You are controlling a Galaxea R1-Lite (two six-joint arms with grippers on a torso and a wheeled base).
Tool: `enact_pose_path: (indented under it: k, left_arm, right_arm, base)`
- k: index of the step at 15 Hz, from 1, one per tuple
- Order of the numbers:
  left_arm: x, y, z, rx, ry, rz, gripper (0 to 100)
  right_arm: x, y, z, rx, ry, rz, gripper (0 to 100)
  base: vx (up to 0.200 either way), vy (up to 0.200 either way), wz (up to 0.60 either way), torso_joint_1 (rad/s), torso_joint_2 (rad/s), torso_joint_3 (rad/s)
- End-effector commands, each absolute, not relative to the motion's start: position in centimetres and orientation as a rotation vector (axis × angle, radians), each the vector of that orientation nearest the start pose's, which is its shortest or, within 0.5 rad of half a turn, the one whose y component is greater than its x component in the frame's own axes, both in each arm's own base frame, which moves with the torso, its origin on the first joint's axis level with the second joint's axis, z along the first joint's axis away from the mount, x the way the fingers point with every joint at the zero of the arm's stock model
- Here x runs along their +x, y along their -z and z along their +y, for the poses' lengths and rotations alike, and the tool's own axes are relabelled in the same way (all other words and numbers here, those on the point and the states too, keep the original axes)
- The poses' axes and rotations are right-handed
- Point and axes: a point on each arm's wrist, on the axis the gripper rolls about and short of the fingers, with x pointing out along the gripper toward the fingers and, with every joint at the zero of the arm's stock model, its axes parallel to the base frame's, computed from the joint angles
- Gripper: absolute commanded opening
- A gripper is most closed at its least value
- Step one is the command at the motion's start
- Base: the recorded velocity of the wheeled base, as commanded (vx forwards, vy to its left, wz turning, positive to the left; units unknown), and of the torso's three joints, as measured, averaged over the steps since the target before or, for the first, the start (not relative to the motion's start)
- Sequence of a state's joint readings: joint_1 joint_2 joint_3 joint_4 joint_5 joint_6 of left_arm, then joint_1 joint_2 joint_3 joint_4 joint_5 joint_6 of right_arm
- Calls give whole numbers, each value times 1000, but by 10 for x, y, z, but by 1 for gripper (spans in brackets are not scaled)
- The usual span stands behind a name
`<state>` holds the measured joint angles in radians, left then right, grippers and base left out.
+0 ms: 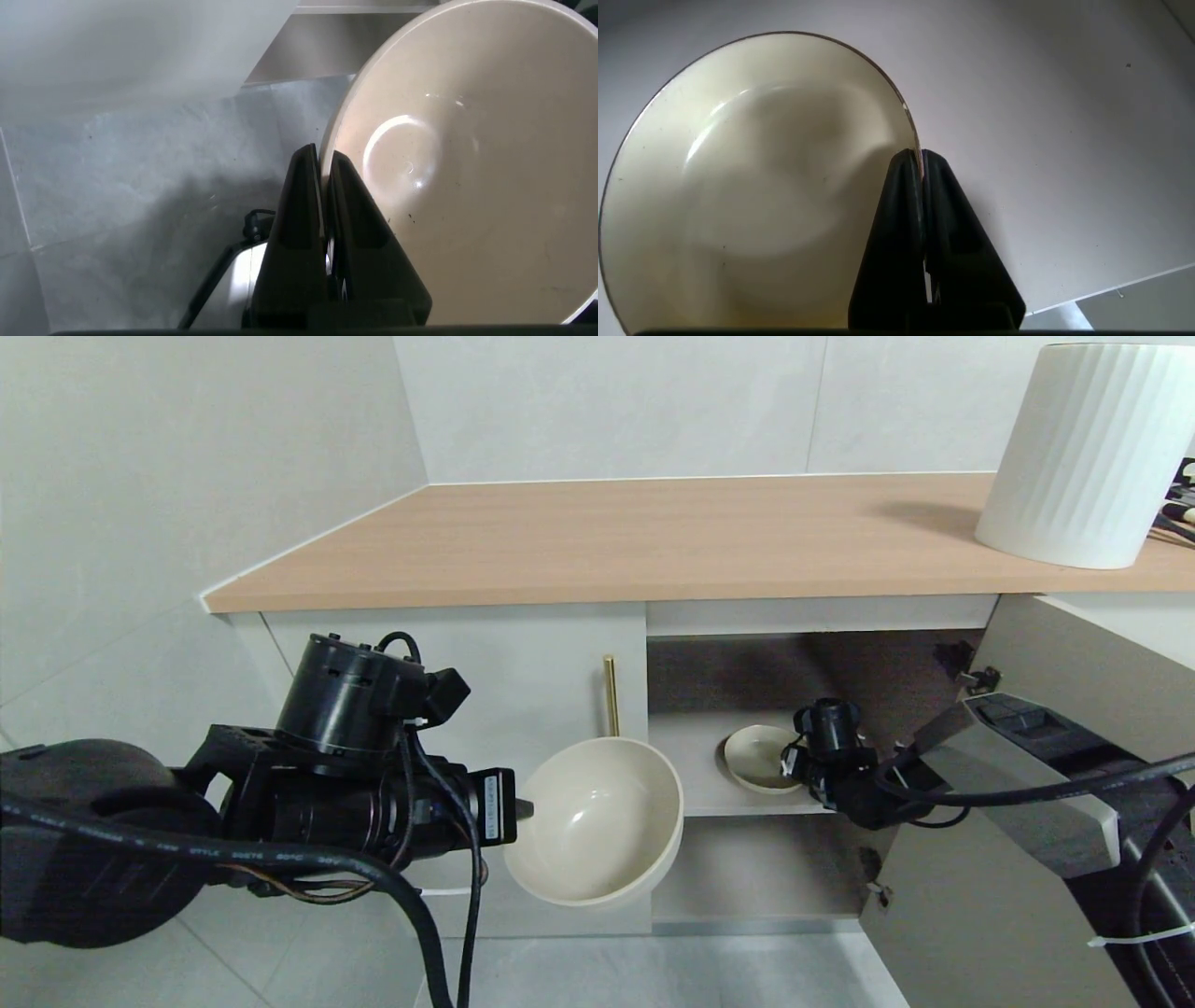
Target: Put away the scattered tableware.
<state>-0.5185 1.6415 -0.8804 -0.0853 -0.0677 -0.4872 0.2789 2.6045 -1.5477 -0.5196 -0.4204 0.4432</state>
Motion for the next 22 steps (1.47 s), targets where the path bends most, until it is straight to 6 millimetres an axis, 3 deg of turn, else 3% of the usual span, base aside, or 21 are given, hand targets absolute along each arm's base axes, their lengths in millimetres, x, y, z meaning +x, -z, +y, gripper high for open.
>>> enact_pose_path:
  k: [1,2,3,7,9,13,14,15,18,20,21,22]
  left_arm:
    - [242,-169,-140,-303,387,786,0]
    - [242,-169,-140,-303,386,787,0]
    - [242,-169,-140,-302,388,788,0]
    - [242,-169,-141,-302,389,788,0]
    - [243,-165,-143,-296,389,802,0]
    - [245,-132,-168,-185,350,931,0]
    - [246,-126,-171,-162,323,940,0]
    - [249,-114,-178,-110,263,945,0]
    - [244,-106,-182,-6,215,928,0]
    - [242,-105,-183,14,217,927,0]
    - [242,-105,-184,15,218,927,0]
    - [239,-103,-188,27,233,934,0]
  right_arm:
    - [479,11,128,250,245,460,0]
    - [479,11,128,252,245,458,0]
    - [479,11,128,252,248,456,100]
    - [479,8,128,255,249,451,100]
    - [474,-3,128,271,254,443,100]
    - [402,-75,153,280,79,478,100]
    - [389,-84,157,278,40,489,100]
    - [360,-107,164,277,-57,515,100]
    - [302,-153,174,272,-278,596,100]
    - [263,-175,180,272,-468,676,100]
    - [260,-176,181,272,-482,683,100]
    - [236,-178,191,237,-604,776,100]
  base:
    - [0,0,0,0,0,0]
    - [0,0,0,0,0,0]
    - [0,0,0,0,0,0]
    - [0,0,0,0,0,0]
    - [0,0,0,0,0,0]
    - [0,0,0,0,0,0]
    - [0,0,0,0,0,0]
    - [0,0,0,0,0,0]
    - [0,0,0,0,0,0]
    - [0,0,0,0,0,0]
    - [0,0,0,0,0,0]
    - [0,0,0,0,0,0]
